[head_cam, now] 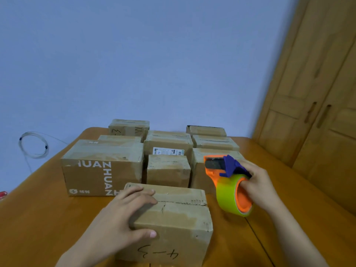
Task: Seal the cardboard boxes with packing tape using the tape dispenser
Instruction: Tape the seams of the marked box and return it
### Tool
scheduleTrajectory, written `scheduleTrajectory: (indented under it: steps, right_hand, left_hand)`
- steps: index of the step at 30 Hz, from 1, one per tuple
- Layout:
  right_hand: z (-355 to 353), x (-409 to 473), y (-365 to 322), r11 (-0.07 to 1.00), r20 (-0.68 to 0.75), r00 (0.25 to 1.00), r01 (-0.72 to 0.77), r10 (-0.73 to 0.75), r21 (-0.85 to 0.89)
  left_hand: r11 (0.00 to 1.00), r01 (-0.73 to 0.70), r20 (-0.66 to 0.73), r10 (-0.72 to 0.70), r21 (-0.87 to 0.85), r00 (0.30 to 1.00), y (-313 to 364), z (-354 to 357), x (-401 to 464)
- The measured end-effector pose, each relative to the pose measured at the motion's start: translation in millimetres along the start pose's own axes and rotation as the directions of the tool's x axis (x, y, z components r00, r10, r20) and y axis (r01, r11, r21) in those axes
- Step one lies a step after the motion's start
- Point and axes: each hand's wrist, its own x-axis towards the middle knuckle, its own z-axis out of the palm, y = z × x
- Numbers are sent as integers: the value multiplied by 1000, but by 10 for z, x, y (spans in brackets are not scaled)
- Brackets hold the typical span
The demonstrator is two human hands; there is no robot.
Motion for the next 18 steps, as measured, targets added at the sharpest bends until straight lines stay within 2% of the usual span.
scheduleTrajectory:
  steps: [4, 6, 8, 10, 12, 14, 18]
  right_hand:
    - [-55, 88, -191, 994, -25, 994, 110, -110, -2]
    - [-38, 130, -292, 984, -33, 984, 176, -176, -18]
    - [1, 170, -390, 969, -35, 969, 243, -244, -51]
    - [51, 208, -465, 951, -17, 954, 295, -298, -89]
    - [106, 235, -511, 941, -9, 946, 321, -324, -108]
    - [150, 242, -551, 932, -23, 939, 338, -344, -133]
    - [203, 244, -617, 910, -62, 918, 377, -392, -174]
  left_hand:
    - [999, -7, -72, 10, 37, 997, 111, -90, 81]
    - [994, -26, -205, 5, -103, 979, 269, -168, 144]
    - [942, -49, -288, -51, -331, 956, 477, -221, 232]
    - [820, 8, -195, -145, -573, 970, 690, -276, 341]
    - [607, 148, 5, -231, -781, 973, 832, -317, 444]
    - [423, 247, 139, -270, -872, 953, 901, -336, 516]
    - [187, 207, 156, -255, -960, 954, 901, -319, 560]
